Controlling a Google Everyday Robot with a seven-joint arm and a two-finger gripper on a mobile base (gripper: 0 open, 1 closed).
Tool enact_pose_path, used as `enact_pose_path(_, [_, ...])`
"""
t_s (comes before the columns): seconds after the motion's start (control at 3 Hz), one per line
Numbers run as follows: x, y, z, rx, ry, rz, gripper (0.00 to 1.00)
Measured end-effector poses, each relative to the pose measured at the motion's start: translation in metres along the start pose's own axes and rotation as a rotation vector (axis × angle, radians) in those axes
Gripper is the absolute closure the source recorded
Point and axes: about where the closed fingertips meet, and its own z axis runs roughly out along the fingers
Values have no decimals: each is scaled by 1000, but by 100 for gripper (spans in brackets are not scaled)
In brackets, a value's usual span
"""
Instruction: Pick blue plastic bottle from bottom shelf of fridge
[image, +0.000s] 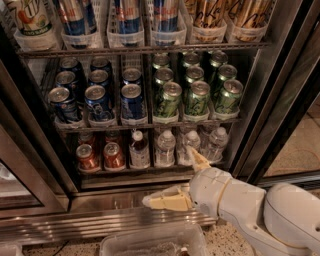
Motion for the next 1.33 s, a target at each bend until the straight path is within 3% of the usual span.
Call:
enact_pose_path(0.33, [6, -32, -8, 152, -88, -29, 0])
enact_pose_path(0.67, [-1, -41, 0, 182, -146, -133, 0])
enact_pose_path(1.33, [9, -41, 13, 205, -158, -126, 0])
